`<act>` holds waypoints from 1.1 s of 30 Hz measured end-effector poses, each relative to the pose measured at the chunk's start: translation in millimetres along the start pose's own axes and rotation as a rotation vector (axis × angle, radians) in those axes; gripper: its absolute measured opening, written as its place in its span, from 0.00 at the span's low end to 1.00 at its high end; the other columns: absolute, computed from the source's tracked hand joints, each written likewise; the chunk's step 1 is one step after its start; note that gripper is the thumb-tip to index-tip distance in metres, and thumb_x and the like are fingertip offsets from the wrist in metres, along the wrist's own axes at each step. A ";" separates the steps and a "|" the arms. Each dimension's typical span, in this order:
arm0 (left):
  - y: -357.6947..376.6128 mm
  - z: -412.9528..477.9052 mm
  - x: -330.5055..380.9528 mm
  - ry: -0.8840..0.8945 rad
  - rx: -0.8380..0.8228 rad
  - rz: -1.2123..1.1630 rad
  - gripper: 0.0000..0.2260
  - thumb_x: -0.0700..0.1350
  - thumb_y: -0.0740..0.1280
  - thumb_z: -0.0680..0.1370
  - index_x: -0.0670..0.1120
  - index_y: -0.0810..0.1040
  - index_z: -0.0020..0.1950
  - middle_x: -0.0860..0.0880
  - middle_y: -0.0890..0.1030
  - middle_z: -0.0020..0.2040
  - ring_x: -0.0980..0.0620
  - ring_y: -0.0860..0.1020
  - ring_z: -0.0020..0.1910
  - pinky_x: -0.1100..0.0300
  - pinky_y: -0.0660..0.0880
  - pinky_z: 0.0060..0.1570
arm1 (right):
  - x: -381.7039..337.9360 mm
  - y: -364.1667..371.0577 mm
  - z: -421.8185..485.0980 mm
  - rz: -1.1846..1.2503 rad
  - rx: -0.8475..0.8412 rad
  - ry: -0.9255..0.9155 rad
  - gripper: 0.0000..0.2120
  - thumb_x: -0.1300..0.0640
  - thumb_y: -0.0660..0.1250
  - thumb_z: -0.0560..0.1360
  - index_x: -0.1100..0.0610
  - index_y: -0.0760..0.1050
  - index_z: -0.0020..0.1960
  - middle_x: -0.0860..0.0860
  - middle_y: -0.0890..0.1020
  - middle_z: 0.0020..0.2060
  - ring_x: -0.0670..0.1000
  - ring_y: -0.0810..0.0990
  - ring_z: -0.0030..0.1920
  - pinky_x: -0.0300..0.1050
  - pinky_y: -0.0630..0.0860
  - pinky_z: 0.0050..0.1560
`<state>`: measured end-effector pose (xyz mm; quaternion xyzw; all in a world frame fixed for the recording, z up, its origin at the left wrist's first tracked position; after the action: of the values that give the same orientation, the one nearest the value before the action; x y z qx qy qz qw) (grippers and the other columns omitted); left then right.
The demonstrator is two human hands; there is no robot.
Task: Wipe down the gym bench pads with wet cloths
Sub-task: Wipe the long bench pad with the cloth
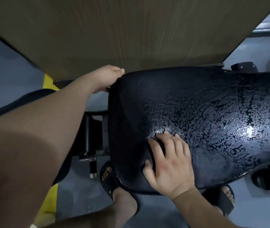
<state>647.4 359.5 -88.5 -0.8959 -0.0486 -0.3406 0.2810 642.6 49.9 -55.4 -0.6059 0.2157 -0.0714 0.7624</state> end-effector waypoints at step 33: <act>41.5 8.8 91.9 0.291 0.067 0.630 0.16 0.50 0.57 0.86 0.50 0.77 0.71 0.47 0.80 0.65 0.45 0.76 0.65 0.57 0.70 0.63 | 4.2 -1.0 0.3 0.066 -0.102 0.025 0.26 0.45 0.68 0.69 0.57 0.79 0.62 0.58 0.78 0.63 0.62 0.73 0.68 0.60 0.63 0.74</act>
<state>734.2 319.9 -54.7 -0.7993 0.2596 -0.3595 0.4055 646.7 48.3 -55.4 -0.6354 0.2485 -0.0427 0.7298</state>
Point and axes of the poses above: each hand's wrist, its own z-axis towards the middle knuckle, its own y-axis out of the palm, x = y × z, the point moved 8 cm from there along z, towards the middle knuckle
